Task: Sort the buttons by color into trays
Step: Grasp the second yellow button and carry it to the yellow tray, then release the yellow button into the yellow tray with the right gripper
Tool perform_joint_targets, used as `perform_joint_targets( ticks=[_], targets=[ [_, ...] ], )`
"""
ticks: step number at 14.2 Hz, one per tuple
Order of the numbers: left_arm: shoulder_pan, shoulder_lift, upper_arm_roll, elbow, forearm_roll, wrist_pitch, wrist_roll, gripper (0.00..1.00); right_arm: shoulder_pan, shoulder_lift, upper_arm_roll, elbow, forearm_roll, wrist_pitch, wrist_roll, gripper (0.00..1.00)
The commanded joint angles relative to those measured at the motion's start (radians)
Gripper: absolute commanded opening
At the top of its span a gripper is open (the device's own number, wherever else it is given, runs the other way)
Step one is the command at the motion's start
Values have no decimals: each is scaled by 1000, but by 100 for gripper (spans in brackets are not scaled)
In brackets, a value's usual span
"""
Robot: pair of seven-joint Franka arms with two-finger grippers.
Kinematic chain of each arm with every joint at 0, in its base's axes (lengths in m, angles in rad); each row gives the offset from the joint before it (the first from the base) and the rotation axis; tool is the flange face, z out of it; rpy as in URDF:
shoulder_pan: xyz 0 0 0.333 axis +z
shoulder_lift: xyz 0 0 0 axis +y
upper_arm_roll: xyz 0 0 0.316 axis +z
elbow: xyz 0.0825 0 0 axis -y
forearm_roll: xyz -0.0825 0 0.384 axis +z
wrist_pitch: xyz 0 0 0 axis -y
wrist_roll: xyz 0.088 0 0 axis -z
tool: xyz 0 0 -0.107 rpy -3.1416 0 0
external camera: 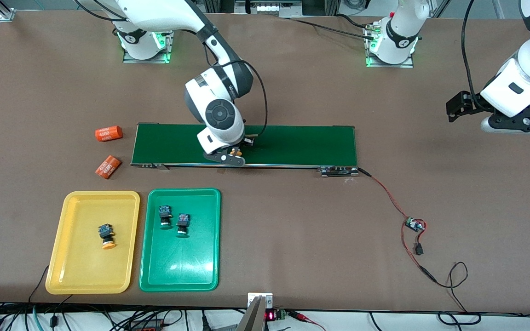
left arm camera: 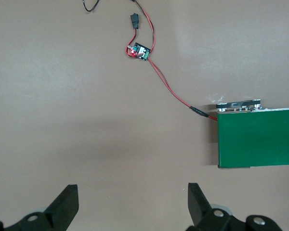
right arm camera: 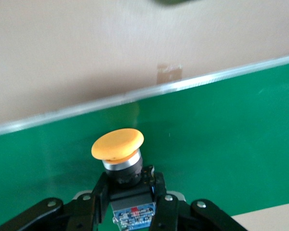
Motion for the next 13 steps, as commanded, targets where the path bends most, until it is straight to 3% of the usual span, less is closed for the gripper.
perform_joint_targets(
  ticks=[1, 4, 13],
  targets=[
    [3, 11, -5, 32, -12, -25, 4, 100, -77, -17, 5, 56, -68, -9, 29, 0],
    [3, 11, -5, 32, -12, -28, 4, 100, -195, 12, 8, 90, -275, -9, 0, 0],
    [3, 11, -7, 32, -12, -33, 4, 100, -539, 98, 7, 222, -324, 40, -686, 0]
  ],
)
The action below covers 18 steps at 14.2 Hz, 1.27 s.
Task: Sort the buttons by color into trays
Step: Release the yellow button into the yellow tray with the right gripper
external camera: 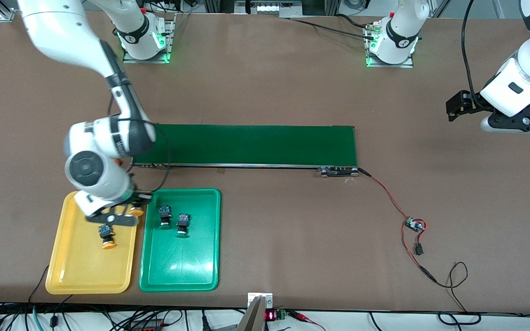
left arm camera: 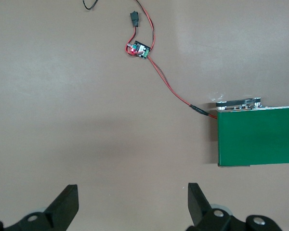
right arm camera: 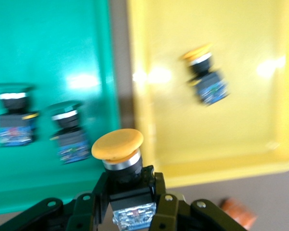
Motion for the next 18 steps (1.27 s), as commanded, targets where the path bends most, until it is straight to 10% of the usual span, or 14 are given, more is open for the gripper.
perform_joint_targets(
  ticks=[1, 14, 16, 18],
  targets=[
    [3, 11, -6, 30, -12, -25, 4, 100, -88, 49, 18, 52, -23, 57, -175, 0],
    [3, 11, -8, 30, -12, -25, 2, 100, -285, 200, 50, 44, -11, 405, -509, 5],
    [3, 11, -8, 30, -12, -25, 2, 100, -297, 192, 67, 46, -8, 396, -509, 100],
    [3, 11, -8, 30, -12, -25, 1, 100, -361, 169, 151, 46, -8, 329, -509, 100]
  ],
)
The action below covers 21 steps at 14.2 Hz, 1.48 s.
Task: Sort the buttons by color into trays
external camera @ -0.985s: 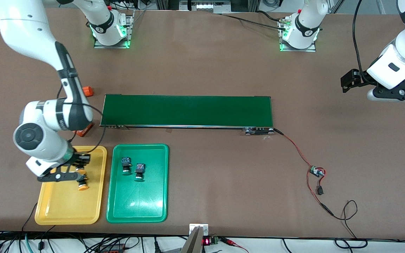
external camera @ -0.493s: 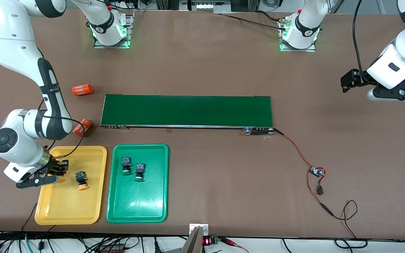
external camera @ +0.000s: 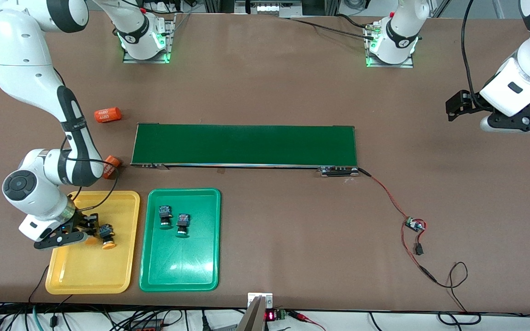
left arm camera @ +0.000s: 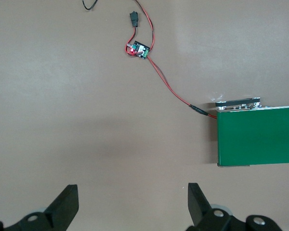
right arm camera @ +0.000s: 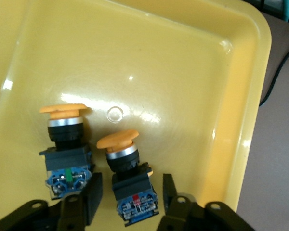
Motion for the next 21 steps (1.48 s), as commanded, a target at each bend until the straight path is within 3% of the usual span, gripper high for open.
perform_joint_targets(
  ticks=[1, 2, 4, 10, 11, 15, 17, 19, 21],
  targets=[
    [2, 11, -6, 29, -12, -24, 2, 100, -123, -45, 160, 13, -1, -143, -16, 100],
    [3, 9, -6, 29, -12, -24, -1, 100, -176, -72, 232, 17, 1, -232, -9, 100],
    [2, 11, -6, 30, -10, -24, -3, 100, -243, -137, 309, 19, 1, -364, -9, 100],
    [3, 9, -5, 30, -12, -36, 4, 100, -165, -387, 293, 10, 48, -702, 177, 100],
    [3, 9, -3, 29, -12, -38, 5, 100, -124, -426, 262, 11, 50, -759, 213, 100],
    [3, 9, 0, 29, -12, -38, 5, 100, 137, -598, -12, -21, 151, -948, 323, 100],
    [3, 9, 0, 30, -12, -38, 5, 100, 213, -652, -118, -30, 151, -951, 311, 100],
    [3, 9, -2, 30, -12, -36, 5, 100, 211, -681, -174, -33, 144, -963, 299, 100],
    [3, 9, -2, 30, -12, -38, 5, 100, 193, -685, -189, -30, 145, -1041, 258, 100]
  ],
)
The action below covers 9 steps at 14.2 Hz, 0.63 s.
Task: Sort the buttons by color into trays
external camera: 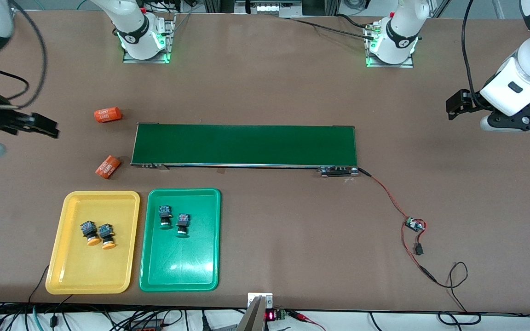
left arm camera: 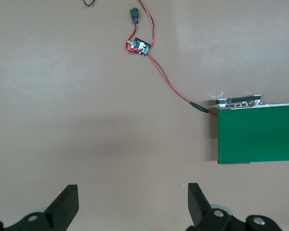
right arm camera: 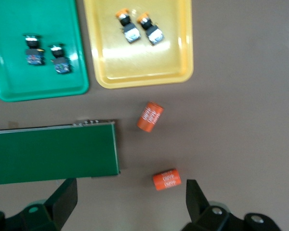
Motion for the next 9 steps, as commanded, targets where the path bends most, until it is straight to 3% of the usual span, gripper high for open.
perform_joint_targets(
  ticks=[1, 6, 9],
  targets=[
    [3, 9, -2, 28, -12, -24, 5, 100, -15, -20, -19, -30, 9, -36, -37, 100],
    [3, 9, -4, 27, -12, -24, 5, 100, -11, -49, -18, -42, 7, -5, -87, 100],
    [3, 9, -4, 28, -12, -30, 5, 100, -8, -127, -16, -167, 6, 90, -87, 100]
  ],
)
